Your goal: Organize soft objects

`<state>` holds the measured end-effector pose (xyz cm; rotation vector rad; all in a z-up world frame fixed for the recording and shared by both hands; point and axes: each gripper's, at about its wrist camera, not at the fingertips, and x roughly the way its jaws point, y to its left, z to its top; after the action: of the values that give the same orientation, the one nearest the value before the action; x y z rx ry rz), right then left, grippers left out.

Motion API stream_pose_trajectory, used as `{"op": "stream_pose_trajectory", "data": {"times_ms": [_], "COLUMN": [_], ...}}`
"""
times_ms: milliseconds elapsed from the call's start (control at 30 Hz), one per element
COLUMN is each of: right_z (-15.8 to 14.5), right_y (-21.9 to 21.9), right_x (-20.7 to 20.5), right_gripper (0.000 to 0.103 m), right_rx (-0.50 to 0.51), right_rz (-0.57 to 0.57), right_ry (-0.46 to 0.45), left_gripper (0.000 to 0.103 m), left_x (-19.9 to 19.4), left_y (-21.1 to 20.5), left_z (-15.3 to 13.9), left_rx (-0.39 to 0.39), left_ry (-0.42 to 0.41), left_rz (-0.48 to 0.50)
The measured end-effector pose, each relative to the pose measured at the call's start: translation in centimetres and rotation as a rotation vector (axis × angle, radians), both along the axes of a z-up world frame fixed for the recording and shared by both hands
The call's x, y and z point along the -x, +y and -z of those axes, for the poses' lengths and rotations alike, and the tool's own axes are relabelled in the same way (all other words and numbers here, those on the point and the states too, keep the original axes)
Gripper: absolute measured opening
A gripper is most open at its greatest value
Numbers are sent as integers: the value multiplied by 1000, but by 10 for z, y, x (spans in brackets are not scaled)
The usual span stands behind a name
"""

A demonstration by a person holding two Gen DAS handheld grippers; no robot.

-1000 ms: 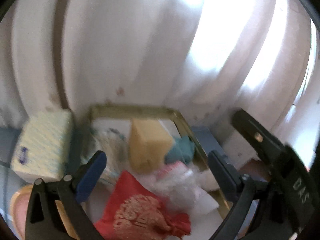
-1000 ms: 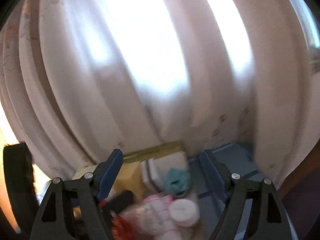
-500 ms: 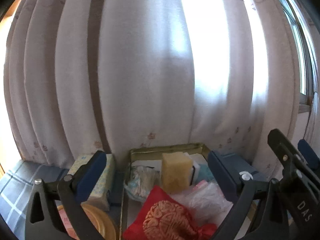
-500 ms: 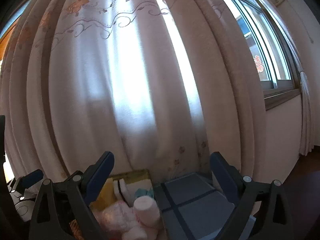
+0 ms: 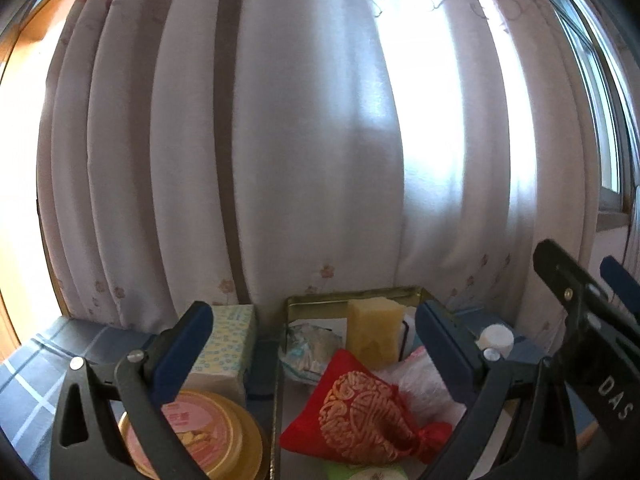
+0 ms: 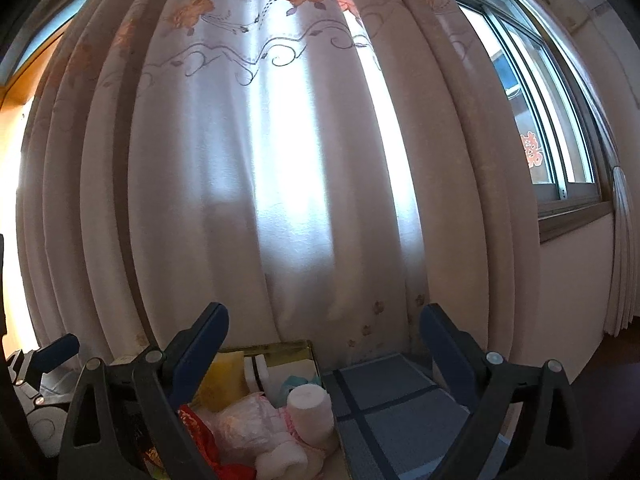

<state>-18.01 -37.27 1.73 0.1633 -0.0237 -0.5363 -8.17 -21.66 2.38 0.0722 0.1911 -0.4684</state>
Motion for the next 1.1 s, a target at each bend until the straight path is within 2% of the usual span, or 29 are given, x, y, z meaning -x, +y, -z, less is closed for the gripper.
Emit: {"op": "stream_pose_trajectory", "data": {"times_ms": [267,633,1100], "right_z": [1,1,-3], "right_y": [2,10,29], "right_x": [3,20,29], "right_gripper": [98,98,98], "right_rx": [-8,-3,101], "right_rz": [3,4,4], "right_ry": [26,7,-15], "left_gripper": [103,103,103], "left_x": [21,25,36], "left_y": [1,19,27], "left_z": [5,5,3], "left_rx": [-56,-6,8], "left_ry": [-47,6,-35], "left_rz": [-11,-39,-75]}}
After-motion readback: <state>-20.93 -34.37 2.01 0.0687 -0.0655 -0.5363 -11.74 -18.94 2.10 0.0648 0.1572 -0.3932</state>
